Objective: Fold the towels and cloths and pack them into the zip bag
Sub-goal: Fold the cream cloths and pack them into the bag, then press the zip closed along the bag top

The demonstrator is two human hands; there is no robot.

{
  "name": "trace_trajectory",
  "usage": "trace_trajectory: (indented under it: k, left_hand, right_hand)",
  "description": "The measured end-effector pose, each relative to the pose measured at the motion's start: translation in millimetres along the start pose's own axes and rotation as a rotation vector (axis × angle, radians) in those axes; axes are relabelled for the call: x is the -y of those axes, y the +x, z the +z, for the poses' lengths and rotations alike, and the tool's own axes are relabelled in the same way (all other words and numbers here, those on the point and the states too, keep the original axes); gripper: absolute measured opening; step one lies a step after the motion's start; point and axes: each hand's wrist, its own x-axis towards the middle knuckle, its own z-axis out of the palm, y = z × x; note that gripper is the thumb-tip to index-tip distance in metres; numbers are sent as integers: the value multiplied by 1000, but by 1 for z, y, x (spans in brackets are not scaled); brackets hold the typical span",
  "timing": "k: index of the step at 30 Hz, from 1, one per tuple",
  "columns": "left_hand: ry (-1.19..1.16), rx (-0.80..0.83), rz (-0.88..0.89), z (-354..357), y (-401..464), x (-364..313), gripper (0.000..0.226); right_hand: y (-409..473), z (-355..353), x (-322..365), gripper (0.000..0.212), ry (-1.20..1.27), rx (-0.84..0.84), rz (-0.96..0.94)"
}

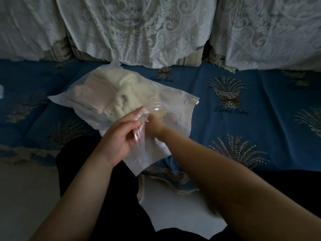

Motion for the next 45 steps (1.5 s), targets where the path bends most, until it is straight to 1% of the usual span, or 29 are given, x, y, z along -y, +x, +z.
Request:
trace_trajectory:
  k: [2,5,7,8,9,10,12,13,14,16,21,22,24,26,27,29,30,31,32,33,34,35,36,37,38,39,41,43,45]
  left_hand:
    - [281,-16,24,14,2,7,44]
    - [753,37,76,34,8,23,54]
    - [1161,64,97,43,13,33,57]
    - [1366,96,98,46,15,38,59]
    - [1545,135,90,52,17,44,62]
    - [1694,176,70,58,17,51,64]
    - [1896,237,15,65,17,67,70]
    - [1952,249,-13,65,19,76,73]
    - [1971,264,-51,64,22,83,74]
    - [1906,318,-128,62,27,94,68]
    - [1714,446,-237,82,45,96,45]
    - [1636,459,-238,90,49,94,36]
    - [1438,451,-250,105,56,93,21]
    - [1387,487,-256,119,60,96,25]
    - [1428,516,-266,126,63,101,30]
    - [1613,553,-225,134,71,105,41]
    - [1693,500,-161,135,80,103,42]
    - [1741,392,-64,135,93,98,42]
    - [1769,264,66,135,108,90,39]
    - [1786,165,203,132,125,84,35]
    - [1800,140,310,131,142,81,33]
    - [1831,207,357,129,160,81,37]
    - [1853,322,338,129,176,83,43]
    - [1868,428,266,130,189,87,48]
    - [1880,493,192,132,200,92,51]
    - [1881,515,145,133,210,97,53]
    - [1843,480,115,139,229,103,52]
    - [1785,418,91,147,245,102,51]
    - [1728,381,55,155,260,100,48]
  right_hand:
    - [-12,-10,-23,35,198,-36,76]
    - [-40,-35,-61,30,533,-202,197]
    - [-60,-54,-83,49,793,-350,290]
    - [-66,-64,-89,57,848,-388,315]
    - [-67,-72,-92,60,861,-401,327]
    - [-66,-79,-90,58,835,-401,341]
    - [-54,-89,-85,40,687,-410,386]
    - [-47,-93,-85,29,575,-441,399]
    - [-41,-96,-86,23,472,-487,409]
    - [-31,-98,-95,17,332,-580,437]
    - [-26,-100,-112,5,264,-692,422]
    - [-27,-104,-114,8,254,-720,405]
    - [-32,-113,-118,33,180,-786,372]
    - [-37,-124,-124,62,-34,-816,295]
    - [-38,-130,-129,70,-189,-761,240]
    - [-38,-138,-140,68,-518,-492,210]
    - [-38,-140,-146,62,-639,-356,224]
    - [-39,-141,-152,58,-715,-275,230]
    - [-40,-142,-156,56,-749,-243,222]
    - [-41,-143,-159,54,-753,-238,207]
    - [-42,-144,-160,53,-745,-244,187]
    - [-43,-145,-161,52,-719,-259,163]
    - [-43,-146,-162,51,-670,-292,128]
    - [-43,-148,-162,51,-586,-346,103]
    - [-43,-150,-162,52,-459,-416,96]
    - [-42,-154,-161,55,-288,-482,116]
    - [-39,-165,-157,60,65,-580,206]
    - [-29,-180,-152,57,250,-634,334]
    - [-14,-193,-150,48,416,-641,398]
